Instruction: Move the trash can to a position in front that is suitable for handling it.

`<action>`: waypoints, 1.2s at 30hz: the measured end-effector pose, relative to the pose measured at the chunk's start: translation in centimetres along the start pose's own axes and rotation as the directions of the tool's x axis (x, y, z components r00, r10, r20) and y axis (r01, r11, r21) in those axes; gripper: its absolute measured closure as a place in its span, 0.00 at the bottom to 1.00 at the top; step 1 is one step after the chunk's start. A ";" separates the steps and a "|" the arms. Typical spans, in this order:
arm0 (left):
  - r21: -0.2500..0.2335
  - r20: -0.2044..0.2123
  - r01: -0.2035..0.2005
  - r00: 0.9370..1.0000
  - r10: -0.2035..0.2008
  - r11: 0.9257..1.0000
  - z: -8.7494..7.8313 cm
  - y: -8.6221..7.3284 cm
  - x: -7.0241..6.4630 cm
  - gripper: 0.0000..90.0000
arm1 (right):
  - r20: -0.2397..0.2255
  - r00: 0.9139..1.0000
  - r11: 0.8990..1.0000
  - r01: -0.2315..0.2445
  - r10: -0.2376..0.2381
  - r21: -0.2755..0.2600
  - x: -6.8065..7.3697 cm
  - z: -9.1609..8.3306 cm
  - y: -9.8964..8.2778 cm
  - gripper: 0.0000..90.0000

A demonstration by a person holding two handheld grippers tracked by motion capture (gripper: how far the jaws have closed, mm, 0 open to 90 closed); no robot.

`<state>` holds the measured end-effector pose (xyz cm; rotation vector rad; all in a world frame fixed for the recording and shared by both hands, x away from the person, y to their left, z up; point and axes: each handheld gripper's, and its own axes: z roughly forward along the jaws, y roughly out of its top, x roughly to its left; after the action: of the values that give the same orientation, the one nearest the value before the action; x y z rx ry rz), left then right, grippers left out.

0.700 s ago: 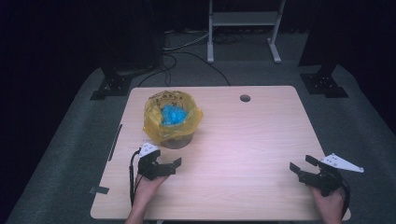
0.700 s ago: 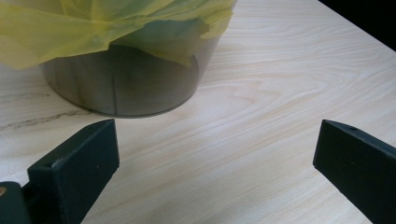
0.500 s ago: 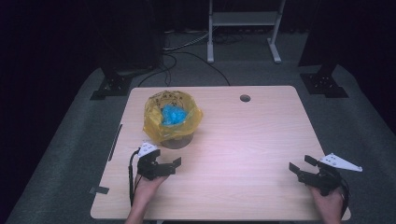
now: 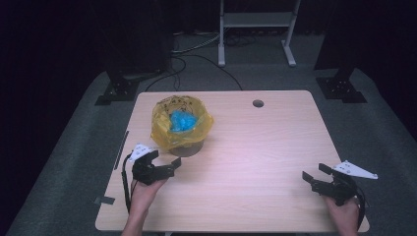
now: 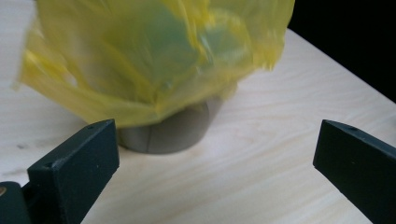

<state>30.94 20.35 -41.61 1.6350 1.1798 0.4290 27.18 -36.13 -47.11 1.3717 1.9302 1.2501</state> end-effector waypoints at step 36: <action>-0.009 -0.098 0.035 0.995 -0.035 0.999 5.1 7.4 3.0 0.07 | -0.019 0.999 0.999 -0.030 0.030 -0.011 -0.2 -0.6 -0.2 0.23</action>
<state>39.66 20.27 -38.02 1.6003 1.2765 0.4948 26.67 -36.57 -47.00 1.3931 1.9190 1.2911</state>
